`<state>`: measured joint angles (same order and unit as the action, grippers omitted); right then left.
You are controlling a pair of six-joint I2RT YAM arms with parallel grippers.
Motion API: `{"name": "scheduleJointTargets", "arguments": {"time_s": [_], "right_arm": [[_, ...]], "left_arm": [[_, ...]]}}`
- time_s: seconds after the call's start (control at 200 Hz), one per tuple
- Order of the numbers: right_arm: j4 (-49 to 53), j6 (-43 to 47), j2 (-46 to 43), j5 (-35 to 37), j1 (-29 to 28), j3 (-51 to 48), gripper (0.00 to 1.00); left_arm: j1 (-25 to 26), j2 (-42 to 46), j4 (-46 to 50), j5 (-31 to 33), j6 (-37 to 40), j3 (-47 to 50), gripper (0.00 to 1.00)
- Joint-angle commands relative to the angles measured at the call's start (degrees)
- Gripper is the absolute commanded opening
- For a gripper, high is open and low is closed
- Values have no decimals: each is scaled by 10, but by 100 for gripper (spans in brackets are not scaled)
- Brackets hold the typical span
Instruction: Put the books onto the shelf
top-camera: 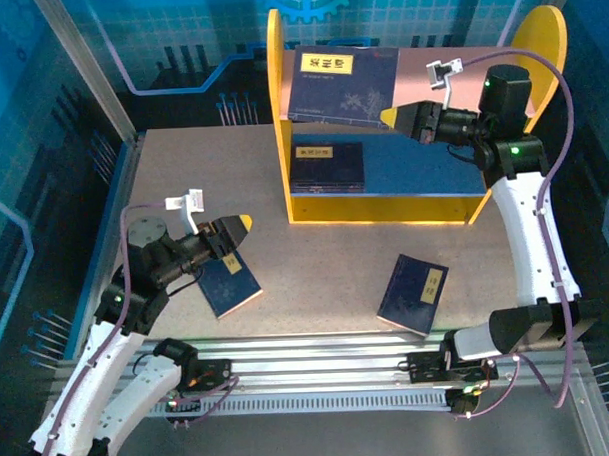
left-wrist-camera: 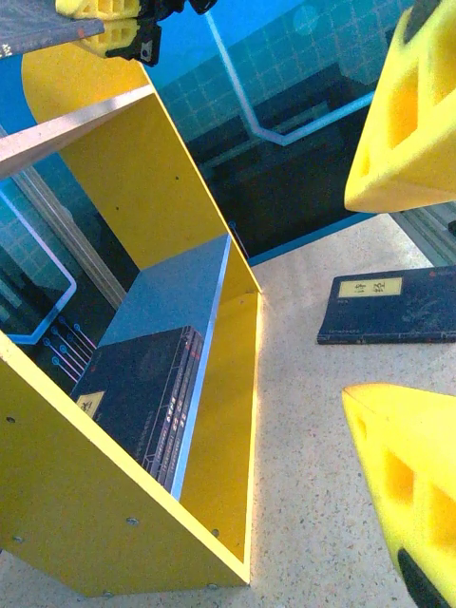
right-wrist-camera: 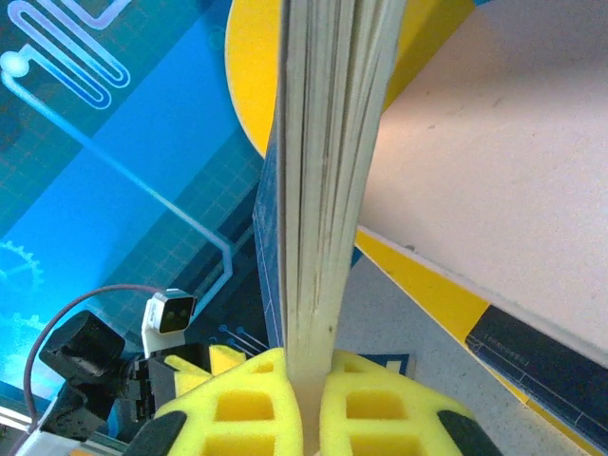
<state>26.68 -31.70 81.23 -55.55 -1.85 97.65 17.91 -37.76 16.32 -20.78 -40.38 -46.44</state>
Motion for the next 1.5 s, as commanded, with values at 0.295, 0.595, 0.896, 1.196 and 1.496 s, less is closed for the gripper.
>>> {"name": "scheduleJointTargets", "arguments": {"time_s": [0.295,0.595,0.896,1.196,1.496], "right_arm": [[13,20,40,4,3,46,8],[37,32,64,16,-12,79,9],[57,40,88,29,-27,108,10],[79,52,111,35,-41,135,12],[97,54,128,38,-43,161,17]], "left_arm": [[-9,3,-4,-6,6,7,51],[-11,4,-4,-8,5,9,51],[-15,7,-4,-11,6,12,51],[-19,9,-5,-13,7,17,51],[-25,8,-10,-19,6,18,52]]}}
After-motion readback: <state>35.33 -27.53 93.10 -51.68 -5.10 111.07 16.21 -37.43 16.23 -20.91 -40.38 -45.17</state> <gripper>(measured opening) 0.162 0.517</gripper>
